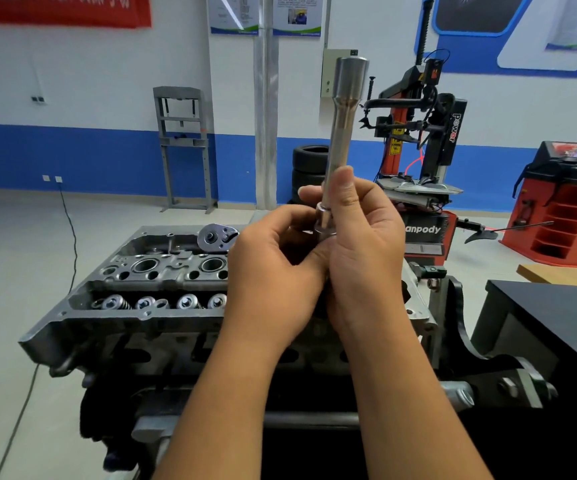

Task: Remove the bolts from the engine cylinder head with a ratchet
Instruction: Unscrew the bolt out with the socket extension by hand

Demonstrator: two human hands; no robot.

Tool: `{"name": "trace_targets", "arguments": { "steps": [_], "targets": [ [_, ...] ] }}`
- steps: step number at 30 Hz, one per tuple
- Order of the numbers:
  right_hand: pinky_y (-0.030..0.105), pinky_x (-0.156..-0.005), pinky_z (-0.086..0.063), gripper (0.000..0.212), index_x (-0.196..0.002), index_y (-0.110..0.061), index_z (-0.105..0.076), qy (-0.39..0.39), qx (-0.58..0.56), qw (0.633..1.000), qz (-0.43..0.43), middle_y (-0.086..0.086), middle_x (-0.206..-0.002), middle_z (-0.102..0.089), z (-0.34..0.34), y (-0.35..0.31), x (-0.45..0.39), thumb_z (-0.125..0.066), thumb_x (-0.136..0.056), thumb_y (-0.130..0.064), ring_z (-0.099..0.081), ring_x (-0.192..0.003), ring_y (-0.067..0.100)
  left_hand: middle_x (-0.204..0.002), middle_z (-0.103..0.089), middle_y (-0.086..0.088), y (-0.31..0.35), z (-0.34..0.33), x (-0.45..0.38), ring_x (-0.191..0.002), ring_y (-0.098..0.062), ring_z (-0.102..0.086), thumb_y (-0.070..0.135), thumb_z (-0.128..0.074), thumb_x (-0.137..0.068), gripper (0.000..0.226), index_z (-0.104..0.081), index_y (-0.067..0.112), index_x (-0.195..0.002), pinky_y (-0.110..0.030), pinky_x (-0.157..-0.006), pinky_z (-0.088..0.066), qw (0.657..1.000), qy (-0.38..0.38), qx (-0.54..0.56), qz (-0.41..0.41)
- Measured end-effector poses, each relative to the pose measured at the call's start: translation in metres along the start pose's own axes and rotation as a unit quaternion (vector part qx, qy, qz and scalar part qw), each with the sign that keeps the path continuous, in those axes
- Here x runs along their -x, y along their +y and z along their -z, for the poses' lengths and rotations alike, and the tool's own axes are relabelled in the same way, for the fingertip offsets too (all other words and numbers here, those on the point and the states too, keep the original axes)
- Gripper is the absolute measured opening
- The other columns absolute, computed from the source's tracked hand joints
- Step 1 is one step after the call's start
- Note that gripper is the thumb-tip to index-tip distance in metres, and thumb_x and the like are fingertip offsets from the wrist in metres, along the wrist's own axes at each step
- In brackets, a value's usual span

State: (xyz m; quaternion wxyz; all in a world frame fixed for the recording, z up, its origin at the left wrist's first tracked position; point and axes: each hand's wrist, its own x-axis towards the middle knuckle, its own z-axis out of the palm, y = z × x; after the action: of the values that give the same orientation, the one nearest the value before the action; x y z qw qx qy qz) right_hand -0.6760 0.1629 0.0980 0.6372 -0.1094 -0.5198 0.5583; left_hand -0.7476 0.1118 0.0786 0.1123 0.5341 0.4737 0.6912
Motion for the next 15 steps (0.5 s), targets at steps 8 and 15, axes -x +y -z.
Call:
{"name": "trace_targets", "arguments": {
  "steps": [8,15],
  "targets": [
    [0.045,-0.082,-0.063,0.055,-0.083,-0.011,-0.074,0.005,0.047,0.998,0.027,0.007,-0.088,-0.076,0.0004,0.0003,-0.0003,-0.056,-0.086,-0.063,-0.073,-0.084,0.022,-0.106,-0.079,0.007,0.001,0.0056,-0.0017,-0.104,-0.012,-0.074,0.016,-0.062,-0.104,0.022,-0.075,0.022,-0.121,-0.038,-0.09,-0.062,0.998,-0.065,0.019,-0.002],
    [0.059,-0.084,-0.062,0.046,-0.092,-0.014,-0.066,-0.013,0.018,1.0,0.012,0.008,-0.092,-0.078,0.0013,0.0001,0.0022,-0.079,-0.071,-0.053,-0.075,-0.087,0.029,-0.091,-0.079,0.004,-0.0037,0.0022,-0.0001,-0.086,-0.015,-0.076,0.009,-0.078,-0.091,0.02,-0.075,0.025,-0.103,-0.038,-0.072,-0.064,1.0,0.006,-0.004,-0.003]
  ]
}}
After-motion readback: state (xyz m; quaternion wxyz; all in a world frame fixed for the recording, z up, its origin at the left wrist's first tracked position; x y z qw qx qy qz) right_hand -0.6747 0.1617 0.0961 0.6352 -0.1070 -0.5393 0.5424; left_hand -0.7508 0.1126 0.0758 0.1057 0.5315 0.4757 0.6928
